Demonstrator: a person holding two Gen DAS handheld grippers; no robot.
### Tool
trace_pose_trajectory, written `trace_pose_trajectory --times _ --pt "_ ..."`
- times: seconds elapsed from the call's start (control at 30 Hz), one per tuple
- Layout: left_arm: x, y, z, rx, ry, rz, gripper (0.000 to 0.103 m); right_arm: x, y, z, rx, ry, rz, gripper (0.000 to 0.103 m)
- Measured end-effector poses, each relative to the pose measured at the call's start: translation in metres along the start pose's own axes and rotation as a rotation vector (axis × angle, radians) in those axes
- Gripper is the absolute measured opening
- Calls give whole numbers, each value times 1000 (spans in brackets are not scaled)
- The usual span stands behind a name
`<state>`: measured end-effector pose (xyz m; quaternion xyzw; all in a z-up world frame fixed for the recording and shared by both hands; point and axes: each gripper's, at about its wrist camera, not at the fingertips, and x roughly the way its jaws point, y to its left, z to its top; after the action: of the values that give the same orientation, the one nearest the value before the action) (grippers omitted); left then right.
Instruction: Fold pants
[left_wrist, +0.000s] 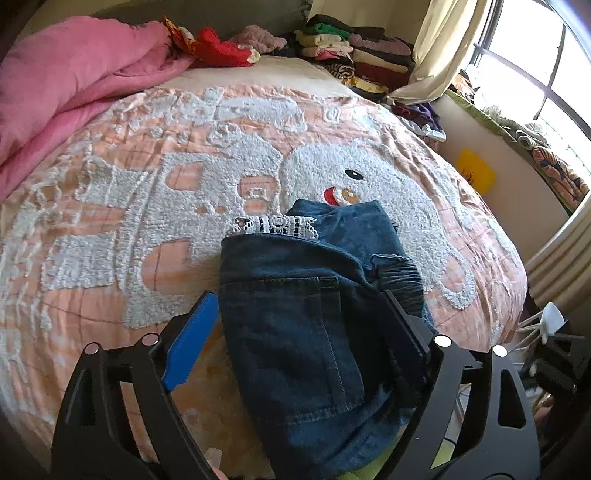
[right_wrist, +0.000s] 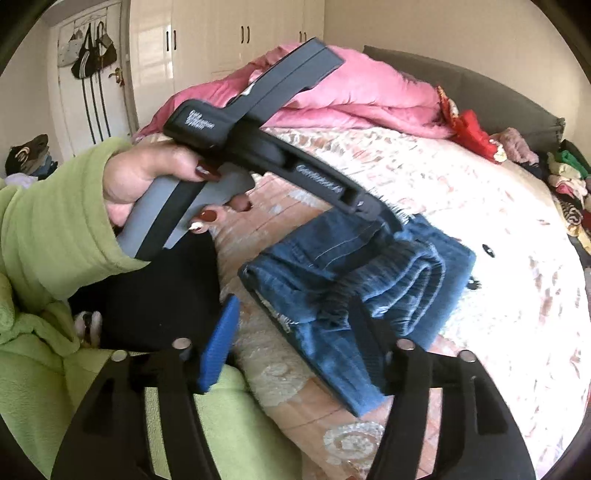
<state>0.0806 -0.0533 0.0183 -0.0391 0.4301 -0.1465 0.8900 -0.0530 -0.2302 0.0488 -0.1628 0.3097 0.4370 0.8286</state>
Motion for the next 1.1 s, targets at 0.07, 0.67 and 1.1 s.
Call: trace_pose_trajectory --times 0.07,0.67,1.1 --pt "-5 -2 0 -1 -8 2 88 -5 -1 0 6 -12 -6 66" --pt "-53 -18 -4 33 -96 29 93 -49 -28 13 132 -163 -161 88" --pt "-70 -21 -9 50 -135 48 93 -67 -49 14 238 -240 -261 98"
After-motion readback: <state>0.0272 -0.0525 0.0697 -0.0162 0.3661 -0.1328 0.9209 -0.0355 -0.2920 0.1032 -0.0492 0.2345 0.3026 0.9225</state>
